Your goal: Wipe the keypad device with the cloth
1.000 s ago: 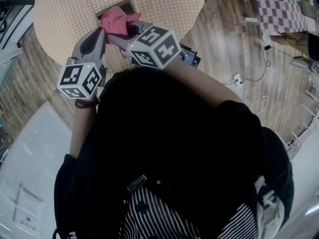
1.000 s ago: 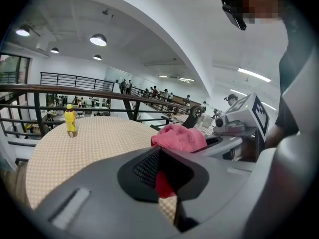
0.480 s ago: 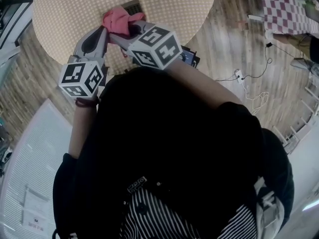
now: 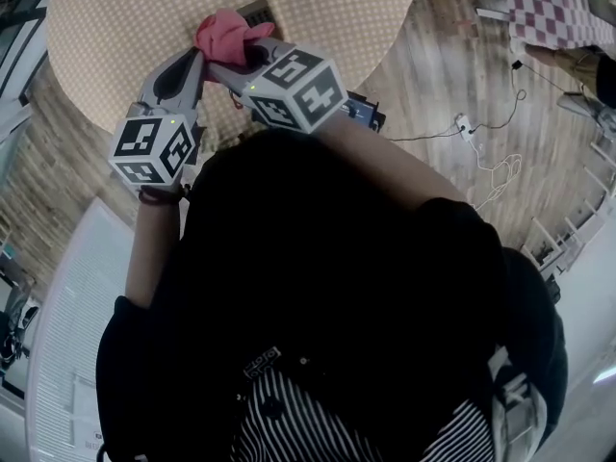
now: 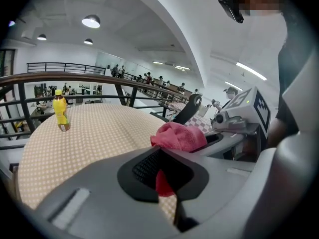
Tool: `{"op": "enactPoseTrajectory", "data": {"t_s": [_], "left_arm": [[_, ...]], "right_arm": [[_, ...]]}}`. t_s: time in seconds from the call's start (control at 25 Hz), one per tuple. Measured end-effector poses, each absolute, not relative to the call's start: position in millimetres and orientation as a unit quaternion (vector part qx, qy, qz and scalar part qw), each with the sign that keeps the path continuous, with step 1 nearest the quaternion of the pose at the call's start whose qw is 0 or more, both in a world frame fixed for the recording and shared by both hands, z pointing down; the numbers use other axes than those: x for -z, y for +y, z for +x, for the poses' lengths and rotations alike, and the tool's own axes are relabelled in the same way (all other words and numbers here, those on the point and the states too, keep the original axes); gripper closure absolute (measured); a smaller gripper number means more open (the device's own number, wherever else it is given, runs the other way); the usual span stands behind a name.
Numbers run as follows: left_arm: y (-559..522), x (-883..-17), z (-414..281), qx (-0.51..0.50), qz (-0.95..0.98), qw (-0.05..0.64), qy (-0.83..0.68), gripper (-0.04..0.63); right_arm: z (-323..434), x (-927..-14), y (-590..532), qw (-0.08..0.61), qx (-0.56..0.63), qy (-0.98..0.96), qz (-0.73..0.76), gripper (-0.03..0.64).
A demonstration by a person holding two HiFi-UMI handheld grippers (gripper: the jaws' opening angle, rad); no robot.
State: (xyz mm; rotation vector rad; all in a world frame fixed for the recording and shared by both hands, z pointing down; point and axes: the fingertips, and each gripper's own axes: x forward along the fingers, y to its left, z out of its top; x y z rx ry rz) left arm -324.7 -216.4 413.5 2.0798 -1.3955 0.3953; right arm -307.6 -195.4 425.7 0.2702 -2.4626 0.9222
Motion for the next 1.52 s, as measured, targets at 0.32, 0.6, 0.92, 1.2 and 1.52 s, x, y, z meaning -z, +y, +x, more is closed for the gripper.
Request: {"op": "enactPoseTrajectory", "data": {"t_s": [0.32, 0.6, 0.92, 1.2, 1.52], "left_arm": [[-230.8, -437.1, -329.6, -0.183, 0.789, 0.308, -0.499, 0.591], [-240.7, -455.0, -325.0, -0.201, 0.794, 0.322, -0.475, 0.591], [-253.1, -484.2, -326.7, -0.241, 0.808, 0.316, -0.436, 0.591], [-267.8, -504.2, -341.7, -0.283, 0.809, 0.301, -0.417, 0.591], [-276.1, -545.9, -323.8, -0.386, 0.806, 0.290, -0.343, 0.591]], "right_arm": [[-314.5, -448.1, -207.8, 0.247, -0.356, -0.894, 0.111, 0.554], [-311.1, -464.9, -216.6, 0.257, -0.365, -0.887, 0.118, 0.554], [-311.2, -485.8, -224.3, 0.270, -0.373, -0.878, 0.130, 0.554], [-303.0, -530.5, -216.5, 0.348, -0.375, -0.847, 0.144, 0.554], [-301.1, -570.5, -218.8, 0.395, -0.384, -0.813, 0.186, 0.554]]}}
